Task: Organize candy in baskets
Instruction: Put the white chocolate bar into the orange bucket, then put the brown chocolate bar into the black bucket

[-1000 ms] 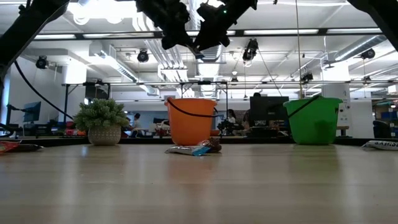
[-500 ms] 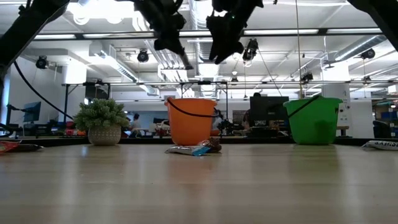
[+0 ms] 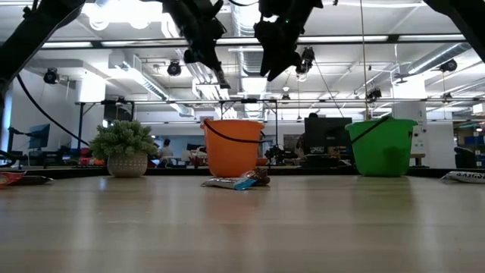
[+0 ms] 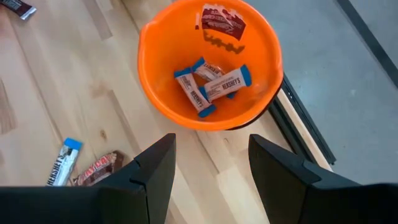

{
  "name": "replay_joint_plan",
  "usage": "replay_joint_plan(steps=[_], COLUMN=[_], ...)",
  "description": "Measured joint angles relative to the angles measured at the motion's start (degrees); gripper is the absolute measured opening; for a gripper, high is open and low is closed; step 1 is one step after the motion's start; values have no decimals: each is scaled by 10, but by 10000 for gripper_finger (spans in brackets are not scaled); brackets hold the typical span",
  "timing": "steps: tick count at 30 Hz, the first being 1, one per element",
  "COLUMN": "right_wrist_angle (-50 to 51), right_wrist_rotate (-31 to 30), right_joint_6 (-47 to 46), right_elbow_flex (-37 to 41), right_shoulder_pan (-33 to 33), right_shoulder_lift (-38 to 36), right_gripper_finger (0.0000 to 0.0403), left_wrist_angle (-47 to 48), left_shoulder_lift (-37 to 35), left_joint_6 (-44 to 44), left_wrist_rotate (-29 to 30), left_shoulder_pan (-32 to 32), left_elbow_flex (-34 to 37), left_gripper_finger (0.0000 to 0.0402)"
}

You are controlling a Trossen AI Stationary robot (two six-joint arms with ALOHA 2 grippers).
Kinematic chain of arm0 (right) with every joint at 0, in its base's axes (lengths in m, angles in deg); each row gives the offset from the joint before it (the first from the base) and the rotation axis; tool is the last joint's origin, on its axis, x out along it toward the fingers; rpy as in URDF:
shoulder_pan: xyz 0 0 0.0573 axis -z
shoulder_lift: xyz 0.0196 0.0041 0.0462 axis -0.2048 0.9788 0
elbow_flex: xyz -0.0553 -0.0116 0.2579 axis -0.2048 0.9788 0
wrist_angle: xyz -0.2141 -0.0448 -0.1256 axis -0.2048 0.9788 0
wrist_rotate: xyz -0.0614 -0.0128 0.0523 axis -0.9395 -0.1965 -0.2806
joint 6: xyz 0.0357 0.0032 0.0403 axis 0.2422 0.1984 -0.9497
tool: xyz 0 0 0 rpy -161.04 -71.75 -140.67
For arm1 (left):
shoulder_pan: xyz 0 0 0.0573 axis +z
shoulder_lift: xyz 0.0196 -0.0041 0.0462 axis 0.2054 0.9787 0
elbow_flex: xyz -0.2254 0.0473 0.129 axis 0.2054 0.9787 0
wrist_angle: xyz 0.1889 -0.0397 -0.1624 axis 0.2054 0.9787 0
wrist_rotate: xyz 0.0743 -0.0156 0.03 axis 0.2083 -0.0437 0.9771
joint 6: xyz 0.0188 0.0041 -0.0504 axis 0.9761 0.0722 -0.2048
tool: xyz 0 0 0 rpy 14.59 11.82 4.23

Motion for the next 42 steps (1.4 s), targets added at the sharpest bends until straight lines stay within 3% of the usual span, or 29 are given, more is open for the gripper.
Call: replay_joint_plan(steps=[12, 27, 31, 37, 42], right_wrist_angle=[0, 2, 37, 129, 173], right_wrist_rotate=[0, -1, -1, -1, 3], right_joint_6=[7, 25, 44, 59, 56], right_elbow_flex=[0, 0, -1, -1, 18], right_shoulder_pan=[0, 0, 0, 0, -1], right_shoulder_lift=[0, 0, 0, 0, -17], right_gripper_finger=[189, 189, 189, 189, 189], left_wrist_angle=[15, 16, 37, 64, 74], left_shoulder_lift=[34, 35, 35, 25, 9], left_joint_6=[28, 16, 18, 19, 32], left_wrist_rotate=[-15, -15, -18, -74, -75], left_shoulder_pan=[-27, -33, -40, -54, -75], left_elbow_flex=[0, 0, 0, 0, 0], left_gripper_finger=[9, 115, 124, 125, 126])
